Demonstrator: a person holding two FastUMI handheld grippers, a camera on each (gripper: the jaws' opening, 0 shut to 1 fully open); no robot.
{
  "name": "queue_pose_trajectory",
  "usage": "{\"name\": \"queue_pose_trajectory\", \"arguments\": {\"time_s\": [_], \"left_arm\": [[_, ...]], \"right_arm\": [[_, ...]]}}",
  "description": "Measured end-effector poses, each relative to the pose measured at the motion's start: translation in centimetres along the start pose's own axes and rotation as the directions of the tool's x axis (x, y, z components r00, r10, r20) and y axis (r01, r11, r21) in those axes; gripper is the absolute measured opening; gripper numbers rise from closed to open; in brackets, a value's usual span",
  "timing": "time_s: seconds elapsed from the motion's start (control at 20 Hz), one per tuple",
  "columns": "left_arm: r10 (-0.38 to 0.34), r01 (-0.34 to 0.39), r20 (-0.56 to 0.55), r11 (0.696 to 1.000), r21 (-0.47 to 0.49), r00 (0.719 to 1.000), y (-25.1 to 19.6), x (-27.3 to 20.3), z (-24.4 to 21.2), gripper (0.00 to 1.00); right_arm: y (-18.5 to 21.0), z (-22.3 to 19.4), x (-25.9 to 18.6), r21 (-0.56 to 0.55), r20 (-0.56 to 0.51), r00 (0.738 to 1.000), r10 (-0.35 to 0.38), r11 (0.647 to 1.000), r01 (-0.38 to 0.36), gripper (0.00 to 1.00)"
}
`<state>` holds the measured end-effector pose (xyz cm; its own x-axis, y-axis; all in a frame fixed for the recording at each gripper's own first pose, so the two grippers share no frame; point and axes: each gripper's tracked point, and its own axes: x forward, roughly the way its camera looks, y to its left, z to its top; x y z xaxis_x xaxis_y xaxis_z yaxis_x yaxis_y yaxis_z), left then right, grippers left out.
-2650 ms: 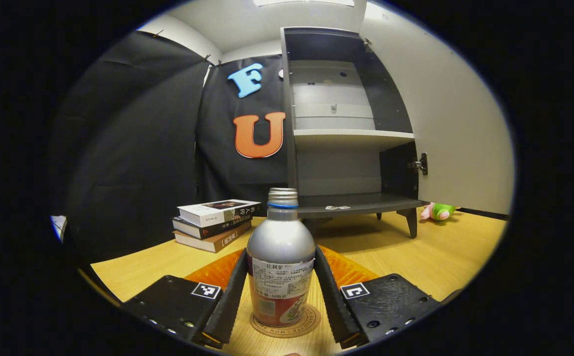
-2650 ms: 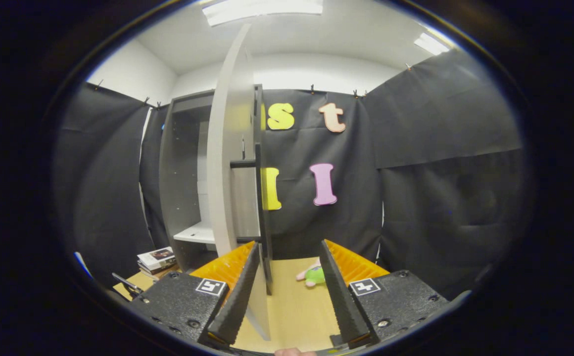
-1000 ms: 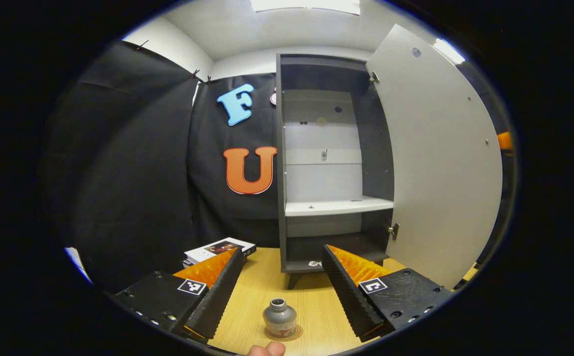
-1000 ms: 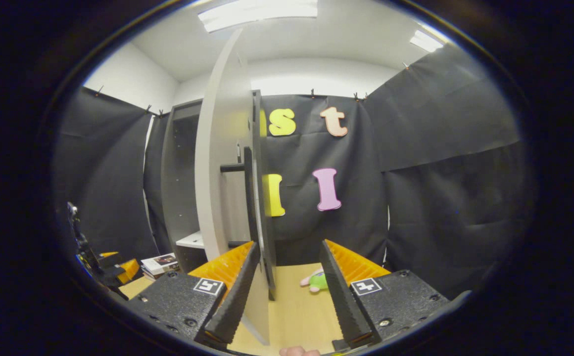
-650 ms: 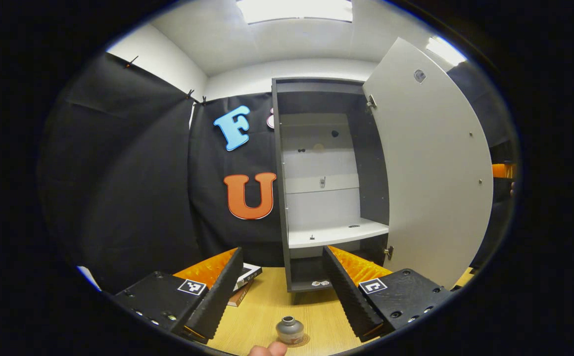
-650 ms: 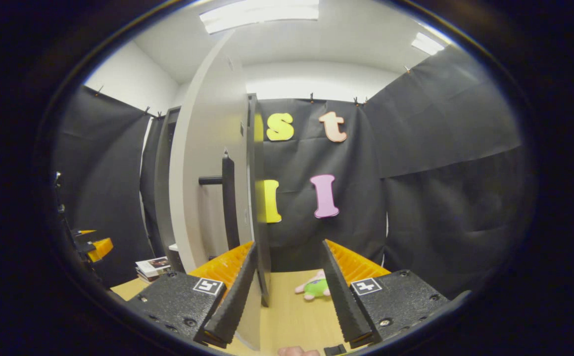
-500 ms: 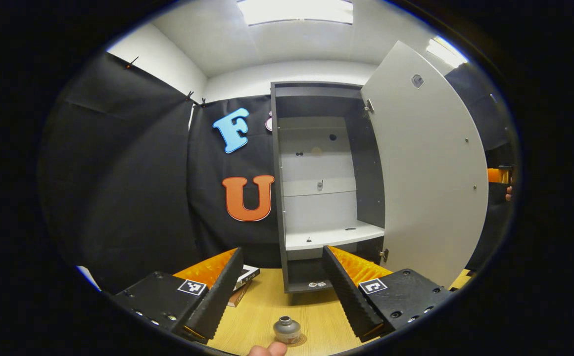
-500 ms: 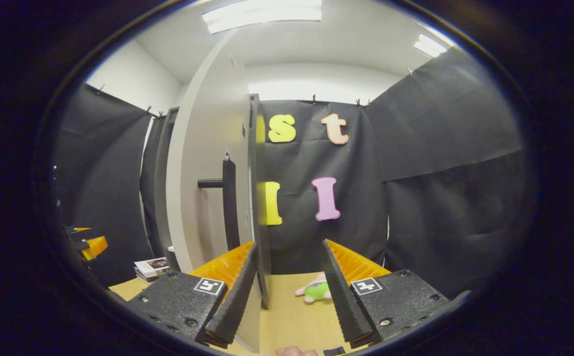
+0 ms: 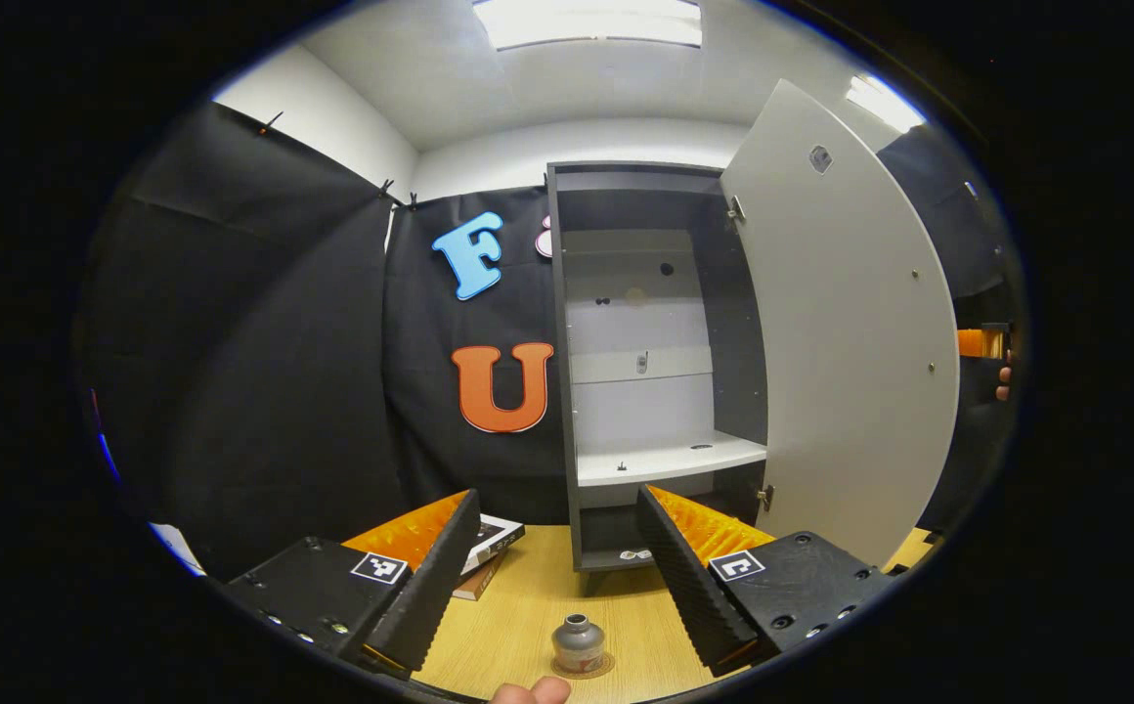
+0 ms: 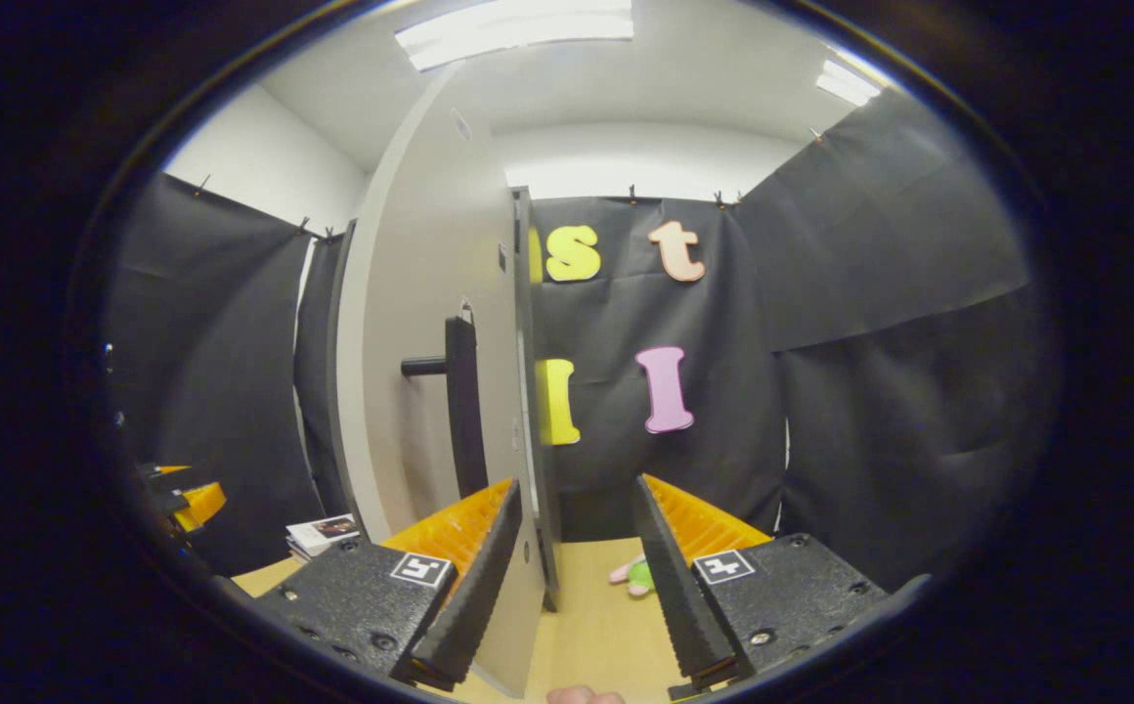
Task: Open the cabinet door with the right hand, grasp the bottle in the cabinet with the left hand and place it on the coaster, then close the cabinet door with the right hand.
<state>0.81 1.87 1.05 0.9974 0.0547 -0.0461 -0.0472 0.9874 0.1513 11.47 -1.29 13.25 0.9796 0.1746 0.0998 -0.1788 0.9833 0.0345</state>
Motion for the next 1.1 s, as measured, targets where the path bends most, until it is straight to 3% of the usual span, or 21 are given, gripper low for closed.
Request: {"name": "queue_pose_trajectory", "arguments": {"time_s": [0.25, 0.35, 0.65, 1.1], "left_arm": [[0.008, -0.008, -0.010, 1.000, -0.002, 1.000, 0.9, -0.3, -0.6, 0.96], [0.008, -0.008, -0.010, 1.000, -0.006, 1.000, 1.4, -0.2, -0.7, 0.96], [0.010, -0.010, -0.015, 1.000, -0.010, 1.000, 2.3, -0.2, -1.0, 0.96], [0.016, -0.016, -0.028, 1.000, -0.017, 0.999, 3.4, 0.4, -1.8, 0.96]], "right_arm": [[5.8, -0.6, 0.3, -0.008, -0.017, 0.992, 0.125, 0.992, -0.125, 0.73], [7.8, -0.8, 1.0, -0.014, -0.017, 0.987, 0.162, 0.987, -0.162, 0.76], [11.8, -1.1, 3.8, 0.030, -0.001, 0.980, 0.197, 0.980, -0.197, 0.76], [19.8, -2.4, 9.4, 0.063, -0.016, 0.939, 0.342, 0.938, -0.341, 0.77]]}}
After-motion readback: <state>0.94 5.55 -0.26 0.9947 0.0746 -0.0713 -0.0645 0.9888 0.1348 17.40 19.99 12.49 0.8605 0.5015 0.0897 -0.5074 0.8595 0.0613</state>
